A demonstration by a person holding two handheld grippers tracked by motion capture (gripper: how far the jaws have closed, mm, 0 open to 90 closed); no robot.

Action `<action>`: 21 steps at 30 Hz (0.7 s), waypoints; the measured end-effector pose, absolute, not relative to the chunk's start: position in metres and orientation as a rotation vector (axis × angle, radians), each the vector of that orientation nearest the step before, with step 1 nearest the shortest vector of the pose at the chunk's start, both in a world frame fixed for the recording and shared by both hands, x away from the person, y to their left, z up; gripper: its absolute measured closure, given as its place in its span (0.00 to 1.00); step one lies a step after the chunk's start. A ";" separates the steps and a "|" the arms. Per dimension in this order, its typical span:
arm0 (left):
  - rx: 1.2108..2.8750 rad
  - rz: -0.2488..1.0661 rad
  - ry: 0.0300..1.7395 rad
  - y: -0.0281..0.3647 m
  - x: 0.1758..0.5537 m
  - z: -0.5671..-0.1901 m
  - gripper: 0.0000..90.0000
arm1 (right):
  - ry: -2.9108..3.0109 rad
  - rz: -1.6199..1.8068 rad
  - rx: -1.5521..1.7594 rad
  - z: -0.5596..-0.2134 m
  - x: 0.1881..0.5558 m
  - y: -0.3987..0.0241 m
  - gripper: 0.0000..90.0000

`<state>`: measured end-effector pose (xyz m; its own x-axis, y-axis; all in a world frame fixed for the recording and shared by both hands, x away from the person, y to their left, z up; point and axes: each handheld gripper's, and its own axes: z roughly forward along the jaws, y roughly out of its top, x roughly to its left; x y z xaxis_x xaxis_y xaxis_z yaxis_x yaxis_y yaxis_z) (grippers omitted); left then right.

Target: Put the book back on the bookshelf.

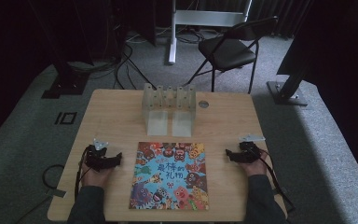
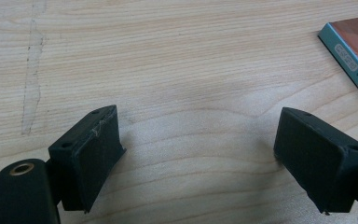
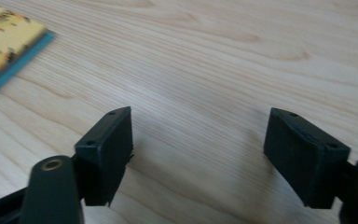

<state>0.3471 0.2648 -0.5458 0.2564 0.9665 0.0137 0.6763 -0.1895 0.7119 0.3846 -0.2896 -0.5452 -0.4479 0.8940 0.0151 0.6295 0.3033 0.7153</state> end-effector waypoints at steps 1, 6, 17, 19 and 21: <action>1.940 0.642 1.492 0.265 0.347 -0.546 0.17 | 2.190 0.934 1.362 -0.545 0.385 -0.290 0.27; 1.933 0.647 1.504 0.265 0.347 -0.546 0.17 | 2.190 0.952 1.289 -0.535 0.382 -0.274 0.29; 1.926 0.654 1.508 0.263 0.345 -0.545 0.21 | 2.228 1.003 1.170 -0.519 0.378 -0.249 0.43; 1.926 0.653 1.498 0.263 0.344 -0.545 0.24 | 2.237 1.003 1.162 -0.518 0.378 -0.246 0.43; 1.927 0.652 1.500 0.262 0.343 -0.545 0.25 | 2.255 1.001 1.140 -0.517 0.379 -0.241 0.43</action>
<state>0.3435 0.2623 -0.5446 0.2393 0.9708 0.0154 0.6738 -0.1775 0.7173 0.3792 -0.2405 -0.5172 -0.5751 0.8168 -0.0461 0.5135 0.4043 0.7569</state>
